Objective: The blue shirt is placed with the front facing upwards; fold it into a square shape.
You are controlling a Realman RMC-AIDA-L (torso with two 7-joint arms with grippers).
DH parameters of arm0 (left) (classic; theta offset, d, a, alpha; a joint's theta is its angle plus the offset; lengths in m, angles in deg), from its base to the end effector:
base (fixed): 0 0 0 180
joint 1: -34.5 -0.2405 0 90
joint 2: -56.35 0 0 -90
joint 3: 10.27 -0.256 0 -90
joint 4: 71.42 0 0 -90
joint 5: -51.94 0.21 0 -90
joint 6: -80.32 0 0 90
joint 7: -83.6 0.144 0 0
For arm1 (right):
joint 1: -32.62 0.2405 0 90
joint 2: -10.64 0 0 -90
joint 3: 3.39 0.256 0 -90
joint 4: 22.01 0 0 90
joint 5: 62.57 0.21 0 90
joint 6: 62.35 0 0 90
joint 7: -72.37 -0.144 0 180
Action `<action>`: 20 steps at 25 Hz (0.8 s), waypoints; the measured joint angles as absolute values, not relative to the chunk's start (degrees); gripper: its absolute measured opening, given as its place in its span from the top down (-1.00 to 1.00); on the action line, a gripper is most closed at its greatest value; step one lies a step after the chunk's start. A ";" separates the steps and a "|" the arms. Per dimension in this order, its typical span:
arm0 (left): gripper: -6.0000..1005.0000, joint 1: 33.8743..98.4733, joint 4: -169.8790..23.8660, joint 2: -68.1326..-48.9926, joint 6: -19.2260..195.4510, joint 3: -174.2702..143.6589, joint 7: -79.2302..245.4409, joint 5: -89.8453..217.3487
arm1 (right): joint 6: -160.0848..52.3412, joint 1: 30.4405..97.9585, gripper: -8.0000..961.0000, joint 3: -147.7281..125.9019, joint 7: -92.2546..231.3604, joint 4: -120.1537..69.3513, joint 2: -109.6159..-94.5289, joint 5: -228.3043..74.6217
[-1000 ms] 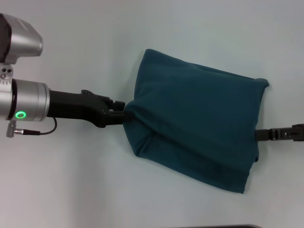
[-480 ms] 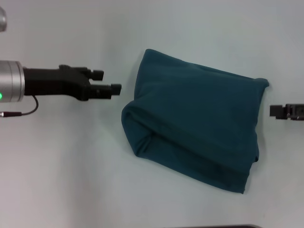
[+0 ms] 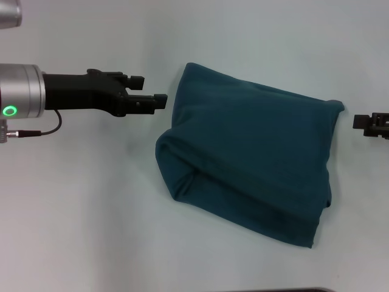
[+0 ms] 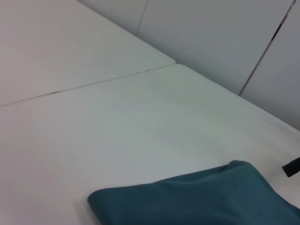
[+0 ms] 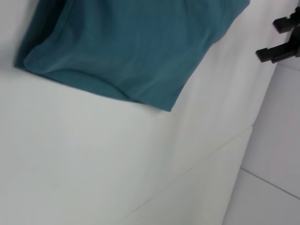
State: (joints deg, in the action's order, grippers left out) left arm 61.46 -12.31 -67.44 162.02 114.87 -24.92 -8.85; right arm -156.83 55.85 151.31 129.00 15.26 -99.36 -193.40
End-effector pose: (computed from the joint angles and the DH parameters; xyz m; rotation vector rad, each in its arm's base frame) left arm -0.2249 0.3436 -0.0078 -2.6968 -0.8950 -0.4444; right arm 0.3587 0.2821 0.0746 -2.1790 1.8486 0.5750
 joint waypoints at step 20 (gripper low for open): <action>-0.57 62.43 -13.68 -67.57 161.59 115.23 -26.19 -9.29 | -153.68 55.88 -0.46 152.28 128.44 16.49 -99.45 -193.38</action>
State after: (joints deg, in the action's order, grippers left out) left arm 62.43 -13.68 -67.57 161.59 115.23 -26.19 -9.29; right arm -153.68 55.88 152.28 128.44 16.49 -99.45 -193.38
